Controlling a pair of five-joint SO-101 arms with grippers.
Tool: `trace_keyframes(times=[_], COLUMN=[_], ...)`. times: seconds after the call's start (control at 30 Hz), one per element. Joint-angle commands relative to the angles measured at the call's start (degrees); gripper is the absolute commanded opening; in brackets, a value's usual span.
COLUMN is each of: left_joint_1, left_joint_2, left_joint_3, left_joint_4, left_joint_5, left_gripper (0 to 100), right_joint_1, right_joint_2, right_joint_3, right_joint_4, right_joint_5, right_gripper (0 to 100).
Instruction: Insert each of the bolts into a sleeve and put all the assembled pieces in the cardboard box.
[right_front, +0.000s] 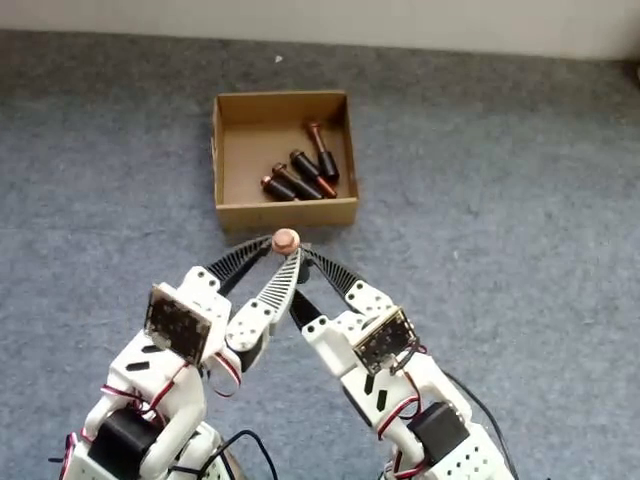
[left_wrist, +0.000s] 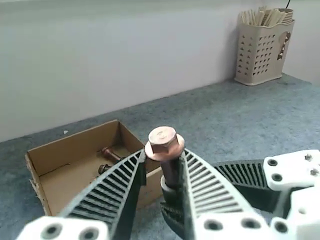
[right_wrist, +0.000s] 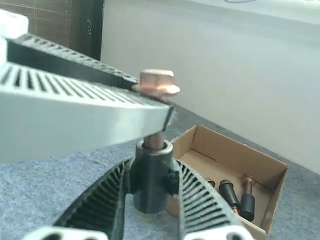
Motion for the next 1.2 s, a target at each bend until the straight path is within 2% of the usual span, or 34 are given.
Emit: trace_keyframes(times=[0.0, 0.27, 0.37, 0.5, 0.57, 0.7, 0.8, 0.97, 1.17], left_joint_1=[-5.14, -4.97, -2.24, 0.04, 0.04, -0.22, -3.74, -14.11, -23.25], left_joint_2=[-0.57, -0.57, -0.57, -0.57, -0.57, -0.66, -0.66, -0.66, -0.66], left_joint_3=[-3.47, -3.56, -3.56, -3.91, -3.91, -3.74, -3.12, 1.63, 9.98], left_joint_4=[1.85, 10.64, 12.92, 17.58, 19.16, 22.68, 23.91, 23.38, 23.38], left_joint_5=[-1.32, -1.32, -1.32, -1.32, -1.58, -7.65, -10.29, -14.77, -17.58], left_gripper=[13, 13, 13, 22, 22, 22, 17, 2, 1], right_joint_1=[1.71, 4.35, 4.35, 4.35, 4.35, 4.44, 4.44, 4.53, 4.53], right_joint_2=[-1.01, -1.01, -1.01, -1.01, -1.01, -1.01, -0.92, -0.57, -0.48], right_joint_3=[6.20, 6.20, 6.20, 6.20, 6.20, 6.20, 6.20, 6.20, 5.76], right_joint_4=[-0.40, -0.40, -0.40, -0.31, -0.22, -0.22, -0.04, -0.04, 2.42], right_joint_5=[0.00, 0.00, 0.00, 0.00, 0.00, 0.00, 0.00, 0.00, 0.00], right_gripper=[0.5, 0.5, 0.5, 0.5, 0.5, 0.5, 0.5, 0.5, 0.5])
